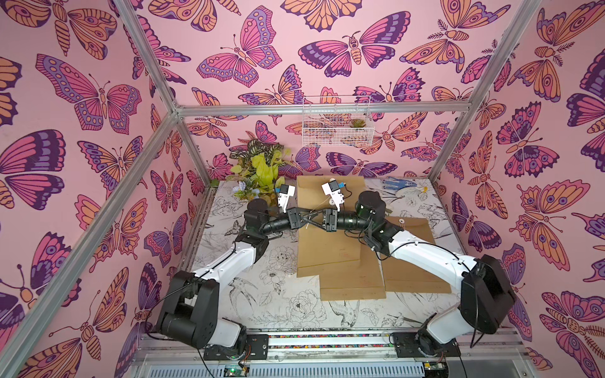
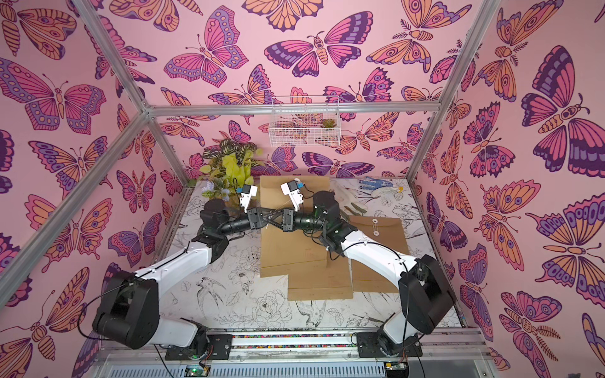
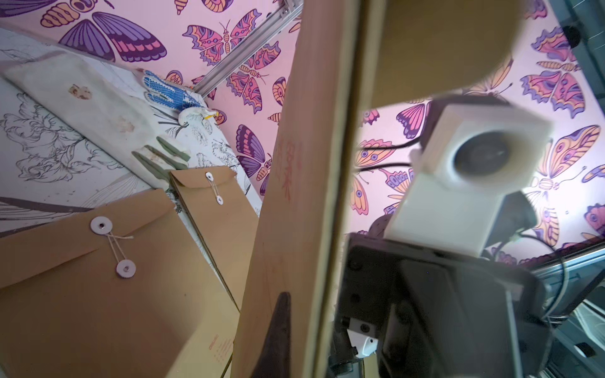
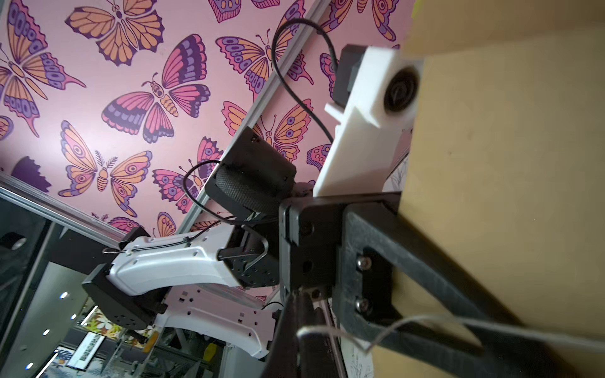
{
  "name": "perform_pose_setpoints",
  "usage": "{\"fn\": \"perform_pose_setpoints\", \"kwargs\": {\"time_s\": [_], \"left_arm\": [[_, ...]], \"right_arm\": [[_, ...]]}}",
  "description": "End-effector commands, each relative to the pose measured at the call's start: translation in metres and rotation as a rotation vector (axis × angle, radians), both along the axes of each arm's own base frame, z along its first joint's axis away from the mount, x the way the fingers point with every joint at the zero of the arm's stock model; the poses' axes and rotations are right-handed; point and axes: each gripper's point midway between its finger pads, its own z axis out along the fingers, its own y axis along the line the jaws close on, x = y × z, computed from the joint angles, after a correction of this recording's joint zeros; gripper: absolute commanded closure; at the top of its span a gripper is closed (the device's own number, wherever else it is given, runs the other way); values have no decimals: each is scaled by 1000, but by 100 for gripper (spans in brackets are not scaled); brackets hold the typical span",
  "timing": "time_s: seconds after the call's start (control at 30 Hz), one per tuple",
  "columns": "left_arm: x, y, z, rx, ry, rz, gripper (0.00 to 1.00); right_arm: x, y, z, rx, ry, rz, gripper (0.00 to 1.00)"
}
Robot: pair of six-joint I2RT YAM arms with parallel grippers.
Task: Close the mouth of the file bag
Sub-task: Close the file bag.
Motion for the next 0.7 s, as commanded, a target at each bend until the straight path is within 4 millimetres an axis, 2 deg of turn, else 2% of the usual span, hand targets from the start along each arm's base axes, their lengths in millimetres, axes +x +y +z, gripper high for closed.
{"fn": "perform_pose_setpoints", "kwargs": {"time_s": [0.0,0.17,0.4,0.47,0.5,0.53,0.67], "left_arm": [[-14,5,33,-63,-96,-33,100],[-19,16,34,-27,-116,8,100],[-22,25,63,-50,-183,38,100],[-23,25,67,-51,-199,38,100],[-21,25,61,-41,-169,38,100],[-32,27,75,-51,-209,37,100],[-42,29,80,-56,-235,34,100]], "right_arm": [[-8,-19,23,55,-34,-16,100],[-10,-38,13,-44,-58,-111,100],[-9,-52,-23,-183,-1,-214,100],[-10,-55,-30,-204,20,-240,100],[-12,-55,-33,-216,25,-246,100],[-13,-56,-34,-228,29,-255,100],[-13,-59,-39,-245,57,-298,100]]}}
